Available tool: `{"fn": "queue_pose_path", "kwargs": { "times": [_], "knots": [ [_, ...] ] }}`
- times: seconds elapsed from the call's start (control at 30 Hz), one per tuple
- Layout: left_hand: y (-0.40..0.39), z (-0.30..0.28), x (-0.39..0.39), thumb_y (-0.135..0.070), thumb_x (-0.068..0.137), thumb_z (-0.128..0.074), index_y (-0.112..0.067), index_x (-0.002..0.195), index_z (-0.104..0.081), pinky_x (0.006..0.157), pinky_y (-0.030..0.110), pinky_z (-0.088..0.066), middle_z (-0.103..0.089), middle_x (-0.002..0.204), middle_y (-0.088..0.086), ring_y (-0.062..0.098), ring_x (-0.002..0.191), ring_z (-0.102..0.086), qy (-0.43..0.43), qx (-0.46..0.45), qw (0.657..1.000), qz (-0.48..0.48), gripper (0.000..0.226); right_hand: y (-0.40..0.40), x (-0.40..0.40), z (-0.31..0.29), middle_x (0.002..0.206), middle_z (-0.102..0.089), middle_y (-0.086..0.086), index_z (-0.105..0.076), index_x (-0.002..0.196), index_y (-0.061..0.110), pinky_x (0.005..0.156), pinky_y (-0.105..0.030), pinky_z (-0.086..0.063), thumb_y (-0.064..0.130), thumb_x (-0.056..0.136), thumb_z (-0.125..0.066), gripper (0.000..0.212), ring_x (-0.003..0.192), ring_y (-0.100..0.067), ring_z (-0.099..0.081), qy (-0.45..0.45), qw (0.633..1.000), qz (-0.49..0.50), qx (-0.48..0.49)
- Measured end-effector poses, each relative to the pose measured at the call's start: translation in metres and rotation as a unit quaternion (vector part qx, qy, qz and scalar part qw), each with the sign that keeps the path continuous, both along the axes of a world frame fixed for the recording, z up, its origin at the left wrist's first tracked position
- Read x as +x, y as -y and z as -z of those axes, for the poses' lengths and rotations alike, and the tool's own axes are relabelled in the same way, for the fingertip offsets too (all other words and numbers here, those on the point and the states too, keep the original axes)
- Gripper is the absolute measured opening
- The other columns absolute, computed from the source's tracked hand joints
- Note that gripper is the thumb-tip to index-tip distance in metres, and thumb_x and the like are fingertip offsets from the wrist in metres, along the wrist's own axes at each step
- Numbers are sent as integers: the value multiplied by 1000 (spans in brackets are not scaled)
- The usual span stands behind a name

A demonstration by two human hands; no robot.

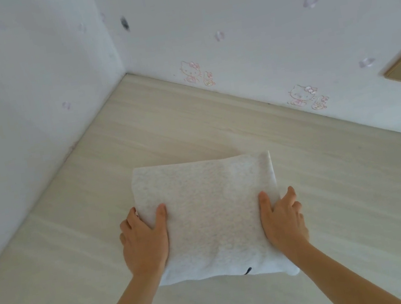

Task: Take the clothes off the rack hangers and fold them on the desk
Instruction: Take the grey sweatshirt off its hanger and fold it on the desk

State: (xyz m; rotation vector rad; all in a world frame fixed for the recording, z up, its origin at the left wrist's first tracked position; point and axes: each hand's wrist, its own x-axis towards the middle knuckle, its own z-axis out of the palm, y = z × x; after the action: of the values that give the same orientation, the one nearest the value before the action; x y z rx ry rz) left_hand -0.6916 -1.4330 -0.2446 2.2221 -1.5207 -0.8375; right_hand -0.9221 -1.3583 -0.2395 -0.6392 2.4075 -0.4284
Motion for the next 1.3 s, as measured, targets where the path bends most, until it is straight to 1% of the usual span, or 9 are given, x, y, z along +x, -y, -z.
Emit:
{"fn": "queue_pose_path", "kwargs": {
  "times": [0.17, 0.3, 0.4, 0.5, 0.6, 0.7, 0.93, 1.2, 1.3],
  "knots": [
    [-5, 14, -1, -67, 87, -41, -6, 128, -47, 83, 42, -44, -52, 123, 13, 31, 111, -47, 68, -11, 997, 47, 74, -9, 15, 21, 140, -41, -14, -18, 149, 11, 91, -48, -43, 66, 91, -25, 79, 121, -35, -47, -61, 998, 9, -17],
    [-7, 22, -2, -66, 87, -44, -2, 120, -51, 81, 43, -46, -53, 115, 15, 33, 104, -51, 52, -22, 998, 31, 72, -11, 22, 29, 127, -52, -13, -35, 138, 6, 85, -44, -46, 65, 92, -26, 76, 112, -32, -51, -109, 994, 16, -23],
    [-8, 25, 0, -68, 86, -45, -3, 115, -52, 80, 44, -50, -60, 104, 10, 30, 94, -59, -12, -2, 1000, 0, 71, -14, 20, 33, 105, -60, -8, -48, 113, 7, 80, -44, -50, 67, 90, -26, 68, 98, -29, -56, -91, 994, 17, -52],
    [-4, 21, 5, -61, 90, -49, -6, 108, -54, 72, 36, -46, -61, 92, 2, 23, 83, -59, -130, 40, 990, -43, 59, -16, 16, 27, 89, -61, -5, -49, 96, 10, 69, -39, -52, 64, 92, -30, 58, 80, -22, -59, 17, 992, 60, -107],
    [-6, 16, 13, -53, 92, -53, -10, 109, -58, 74, 34, -46, -64, 97, 2, 22, 89, -62, -214, 30, 976, -39, 46, -19, 16, 15, 83, -61, -4, -53, 88, 9, 57, -27, -40, 59, 96, -33, 55, 70, -16, -57, 92, 980, 105, -144],
    [-13, 8, 19, -46, 95, -52, -19, 117, -57, 84, 38, -51, -65, 105, -3, 18, 98, -63, -294, 20, 955, -24, 35, -26, 19, 8, 73, -55, -1, -49, 76, 14, 57, -27, -39, 61, 94, -36, 52, 67, -18, -54, 119, 970, 122, -172],
    [-41, -17, 33, -45, 98, -46, -22, 128, -55, 85, 32, -50, -65, 112, -7, 9, 101, -62, -348, -28, 937, 18, 39, -61, 37, -23, 77, -50, 0, -46, 84, 10, 60, -27, -38, 52, 99, -34, 46, 68, -15, -49, 96, 955, 138, -245],
    [-89, -56, 24, -41, 100, -45, -20, 108, -59, 65, 14, -44, -62, 93, -14, -4, 82, -58, -379, -89, 921, -8, 27, -140, 49, -53, 76, -49, 0, -45, 81, 10, 61, -27, -38, 40, 103, -31, 40, 68, -14, -44, 21, 905, 234, -355],
    [-111, -65, 11, -42, 100, -46, -19, 105, -61, 66, 16, -45, -63, 92, -13, -3, 82, -59, -392, -91, 915, 19, 28, -177, 48, -63, 74, -47, 1, -45, 79, 11, 61, -27, -38, 38, 104, -31, 39, 66, -13, -42, 7, 882, 277, -380]
  ]
}}
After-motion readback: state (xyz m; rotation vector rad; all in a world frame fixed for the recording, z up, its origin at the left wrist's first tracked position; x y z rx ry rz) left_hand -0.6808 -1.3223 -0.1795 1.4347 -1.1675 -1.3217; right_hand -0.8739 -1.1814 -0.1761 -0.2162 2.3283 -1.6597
